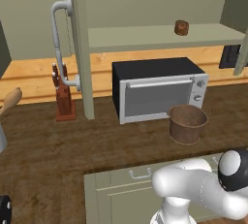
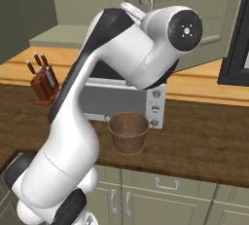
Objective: Open the cabinet, pick up the bread from the cabinet and place it in the basket. Then move the basket to the dining counter.
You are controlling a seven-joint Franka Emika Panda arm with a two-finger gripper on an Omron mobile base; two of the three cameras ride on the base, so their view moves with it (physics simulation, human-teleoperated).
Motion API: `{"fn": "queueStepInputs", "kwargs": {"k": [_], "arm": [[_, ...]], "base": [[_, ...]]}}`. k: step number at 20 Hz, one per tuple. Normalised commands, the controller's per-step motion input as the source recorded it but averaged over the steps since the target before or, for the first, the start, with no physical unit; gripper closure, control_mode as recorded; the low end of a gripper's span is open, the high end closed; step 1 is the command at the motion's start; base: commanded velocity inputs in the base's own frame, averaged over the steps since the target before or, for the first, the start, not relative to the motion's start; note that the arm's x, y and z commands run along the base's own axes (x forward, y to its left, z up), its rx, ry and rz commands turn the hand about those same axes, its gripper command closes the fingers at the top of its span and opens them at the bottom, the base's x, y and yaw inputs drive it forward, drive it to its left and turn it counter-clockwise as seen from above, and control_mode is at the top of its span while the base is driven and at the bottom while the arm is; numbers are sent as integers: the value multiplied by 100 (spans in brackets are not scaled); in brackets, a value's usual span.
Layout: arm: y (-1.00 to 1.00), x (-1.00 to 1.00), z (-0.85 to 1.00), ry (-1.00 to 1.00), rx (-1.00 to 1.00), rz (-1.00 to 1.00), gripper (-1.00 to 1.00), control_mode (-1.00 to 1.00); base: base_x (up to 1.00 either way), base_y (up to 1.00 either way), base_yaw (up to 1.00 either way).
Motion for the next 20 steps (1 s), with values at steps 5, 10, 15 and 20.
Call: {"fn": "queueStepInputs", "kwargs": {"k": [5, 10, 15, 20], "arm": [[19, -24, -96, 12, 14, 0, -100, -100], [6, -17, -55, 4, 13, 0, -100, -100], [0, -12, 3, 19, 3, -2, -100, -100], [0, -30, 41, 35, 0, -1, -100, -100]], "base": [[0, 0, 0], [0, 0, 0], [0, 0, 0], [0, 0, 0]]}}
